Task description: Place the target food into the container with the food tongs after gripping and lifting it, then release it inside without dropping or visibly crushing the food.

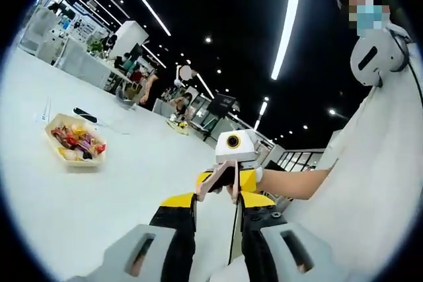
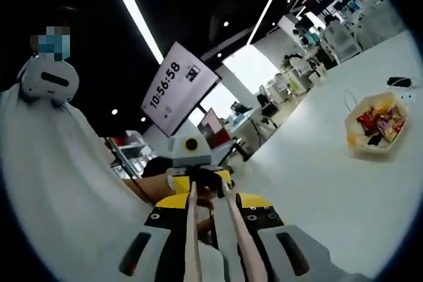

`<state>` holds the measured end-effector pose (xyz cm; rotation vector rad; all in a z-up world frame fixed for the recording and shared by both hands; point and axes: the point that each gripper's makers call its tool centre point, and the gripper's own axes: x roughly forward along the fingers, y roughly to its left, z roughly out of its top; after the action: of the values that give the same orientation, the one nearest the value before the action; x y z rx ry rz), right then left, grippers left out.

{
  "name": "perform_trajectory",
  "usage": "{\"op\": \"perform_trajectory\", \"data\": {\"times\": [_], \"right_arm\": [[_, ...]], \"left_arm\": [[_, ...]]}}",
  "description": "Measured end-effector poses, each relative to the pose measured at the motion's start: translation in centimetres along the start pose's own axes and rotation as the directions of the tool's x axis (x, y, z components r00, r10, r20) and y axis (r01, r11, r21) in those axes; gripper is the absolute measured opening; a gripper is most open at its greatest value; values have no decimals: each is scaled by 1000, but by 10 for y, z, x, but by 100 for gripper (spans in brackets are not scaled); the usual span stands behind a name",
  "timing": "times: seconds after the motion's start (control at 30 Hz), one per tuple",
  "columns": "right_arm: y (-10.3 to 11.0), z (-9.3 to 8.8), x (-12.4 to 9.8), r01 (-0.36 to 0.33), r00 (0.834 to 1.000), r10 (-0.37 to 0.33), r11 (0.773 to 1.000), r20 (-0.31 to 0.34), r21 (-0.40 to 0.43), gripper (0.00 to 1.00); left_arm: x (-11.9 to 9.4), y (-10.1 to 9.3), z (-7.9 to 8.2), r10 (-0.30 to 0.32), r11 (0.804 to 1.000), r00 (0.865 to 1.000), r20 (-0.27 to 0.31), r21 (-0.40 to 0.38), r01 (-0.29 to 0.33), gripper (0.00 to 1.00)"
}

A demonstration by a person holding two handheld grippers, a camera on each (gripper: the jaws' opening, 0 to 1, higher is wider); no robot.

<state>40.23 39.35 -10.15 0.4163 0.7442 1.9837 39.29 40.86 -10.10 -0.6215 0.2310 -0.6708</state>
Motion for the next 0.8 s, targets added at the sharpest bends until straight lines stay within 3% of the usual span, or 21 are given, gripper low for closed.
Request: {"op": "perform_trajectory", "data": {"times": [0.43,0.8], "right_arm": [[-2,-1,-14,24,999,-23,1000,39,-3,26],[-3,-9,-24,44,998,-44,999,35,15,24]], "left_arm": [[-3,-2,2,-5,1000,1000,-23,-16,4,24],[-8,1,-2,5,1000,999,-40,6,-4,25]]}}
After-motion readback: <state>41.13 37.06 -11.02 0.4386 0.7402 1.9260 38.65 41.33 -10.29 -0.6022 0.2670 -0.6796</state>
